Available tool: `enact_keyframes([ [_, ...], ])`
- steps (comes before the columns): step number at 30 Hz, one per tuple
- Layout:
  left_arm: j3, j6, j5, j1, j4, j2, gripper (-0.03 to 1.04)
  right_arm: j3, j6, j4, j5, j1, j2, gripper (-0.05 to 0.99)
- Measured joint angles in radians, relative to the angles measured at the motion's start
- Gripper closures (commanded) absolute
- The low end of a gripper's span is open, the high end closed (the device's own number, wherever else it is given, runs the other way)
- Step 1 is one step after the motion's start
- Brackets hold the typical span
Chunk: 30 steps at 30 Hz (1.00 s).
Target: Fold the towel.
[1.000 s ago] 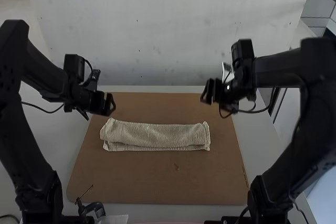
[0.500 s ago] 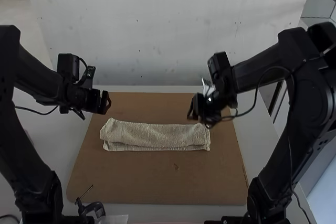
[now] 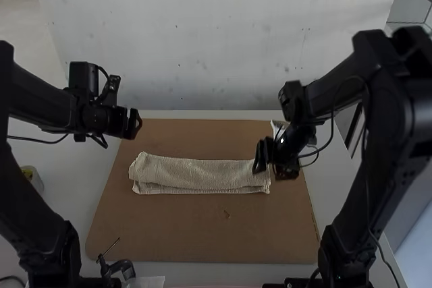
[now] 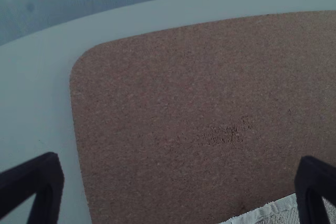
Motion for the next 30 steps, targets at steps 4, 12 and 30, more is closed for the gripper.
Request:
enact_keyframes([
  [4,-0.002,0.000,0.000,0.004,0.001,-0.032,0.03,0.002,0.003,-0.002,-0.030,0.002,0.029,0.17],
  [12,-0.036,0.000,0.001,0.004,-0.002,-0.047,0.03,0.057,0.004,0.012,-0.077,-0.012,0.068,0.17],
  [30,-0.038,0.000,0.001,0.003,-0.001,-0.053,0.03,0.078,-0.057,0.036,-0.127,-0.111,0.191,0.17],
])
